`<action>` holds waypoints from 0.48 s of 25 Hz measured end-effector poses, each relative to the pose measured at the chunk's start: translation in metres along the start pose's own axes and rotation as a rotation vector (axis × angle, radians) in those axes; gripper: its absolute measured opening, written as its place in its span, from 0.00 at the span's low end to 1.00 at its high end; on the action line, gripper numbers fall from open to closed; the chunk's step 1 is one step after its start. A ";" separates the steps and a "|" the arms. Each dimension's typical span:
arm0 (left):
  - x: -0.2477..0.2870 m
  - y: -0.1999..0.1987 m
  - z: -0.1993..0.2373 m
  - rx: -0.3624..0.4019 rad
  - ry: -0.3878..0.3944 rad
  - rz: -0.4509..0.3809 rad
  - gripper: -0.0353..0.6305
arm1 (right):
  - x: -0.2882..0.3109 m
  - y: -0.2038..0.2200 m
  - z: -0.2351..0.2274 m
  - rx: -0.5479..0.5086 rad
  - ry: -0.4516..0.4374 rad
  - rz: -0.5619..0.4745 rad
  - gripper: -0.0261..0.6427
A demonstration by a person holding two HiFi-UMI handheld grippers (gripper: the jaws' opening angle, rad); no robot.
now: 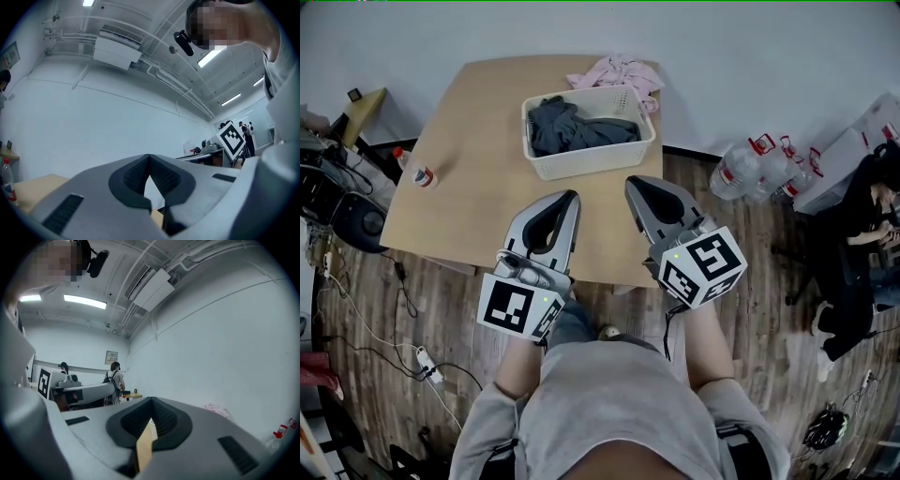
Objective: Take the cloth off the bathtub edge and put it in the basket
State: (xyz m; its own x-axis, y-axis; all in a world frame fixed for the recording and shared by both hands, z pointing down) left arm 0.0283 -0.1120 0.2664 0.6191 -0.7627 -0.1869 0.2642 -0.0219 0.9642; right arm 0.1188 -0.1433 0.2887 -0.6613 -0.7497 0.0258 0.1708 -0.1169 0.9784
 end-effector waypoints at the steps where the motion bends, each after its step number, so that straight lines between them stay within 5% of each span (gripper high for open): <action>1: -0.002 0.000 -0.004 0.002 -0.003 -0.001 0.05 | -0.003 -0.001 0.001 0.000 -0.002 -0.004 0.05; 12: -0.016 -0.003 -0.029 0.021 -0.011 -0.004 0.05 | -0.026 -0.005 0.015 0.021 -0.025 -0.031 0.05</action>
State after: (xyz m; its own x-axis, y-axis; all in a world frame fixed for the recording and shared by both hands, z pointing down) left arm 0.0391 -0.0812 0.2608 0.6096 -0.7699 -0.1888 0.2510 -0.0384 0.9672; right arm 0.1241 -0.1129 0.2865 -0.6841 -0.7294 0.0007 0.1350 -0.1257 0.9828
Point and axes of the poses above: the fingertips, and each gripper's own axes: x forward along the fingers, z to its left, y out of its underside, the point moved 1 cm from there along -x, backward along the fingers, and after that the axes turned 14 degrees about -x, right-handed, at the moved point
